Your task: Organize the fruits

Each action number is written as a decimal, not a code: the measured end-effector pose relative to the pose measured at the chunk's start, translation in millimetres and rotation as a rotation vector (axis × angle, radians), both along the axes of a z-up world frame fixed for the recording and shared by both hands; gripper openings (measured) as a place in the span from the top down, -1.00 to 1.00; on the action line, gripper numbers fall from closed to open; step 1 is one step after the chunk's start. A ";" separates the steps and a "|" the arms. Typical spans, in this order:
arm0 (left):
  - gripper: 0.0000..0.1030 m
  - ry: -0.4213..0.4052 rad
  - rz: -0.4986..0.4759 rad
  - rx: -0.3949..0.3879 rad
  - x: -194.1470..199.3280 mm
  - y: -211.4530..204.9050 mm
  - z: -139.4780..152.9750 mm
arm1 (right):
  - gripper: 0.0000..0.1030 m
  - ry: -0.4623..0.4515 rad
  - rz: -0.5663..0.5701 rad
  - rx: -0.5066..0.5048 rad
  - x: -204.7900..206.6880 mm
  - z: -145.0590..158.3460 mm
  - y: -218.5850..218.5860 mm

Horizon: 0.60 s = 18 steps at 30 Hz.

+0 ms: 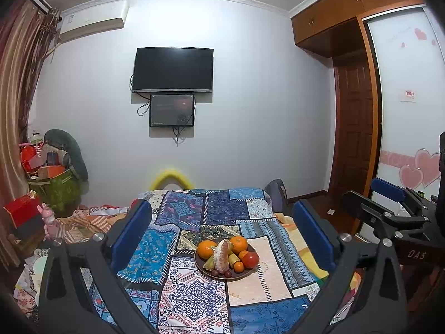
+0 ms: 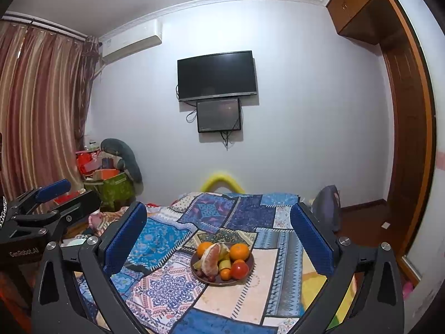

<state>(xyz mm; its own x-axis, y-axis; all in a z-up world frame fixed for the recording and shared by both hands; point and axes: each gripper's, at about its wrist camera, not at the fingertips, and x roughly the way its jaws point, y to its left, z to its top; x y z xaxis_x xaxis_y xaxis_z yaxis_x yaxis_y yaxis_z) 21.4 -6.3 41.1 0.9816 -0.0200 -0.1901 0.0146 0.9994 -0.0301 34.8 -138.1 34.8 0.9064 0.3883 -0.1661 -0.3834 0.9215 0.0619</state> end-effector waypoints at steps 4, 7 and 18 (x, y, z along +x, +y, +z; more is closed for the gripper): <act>-0.99 -0.002 0.000 0.002 -0.6 -0.1 0.3 | -1.00 -0.003 0.002 0.000 -0.3 0.9 -0.6; -0.99 -0.003 -0.003 0.000 -1.7 0.4 1.2 | -1.00 -0.006 0.002 0.000 -0.7 1.1 -0.8; -0.99 -0.002 -0.007 0.001 -2.4 -0.5 4.0 | -1.00 -0.014 0.002 -0.003 -1.1 3.0 -1.2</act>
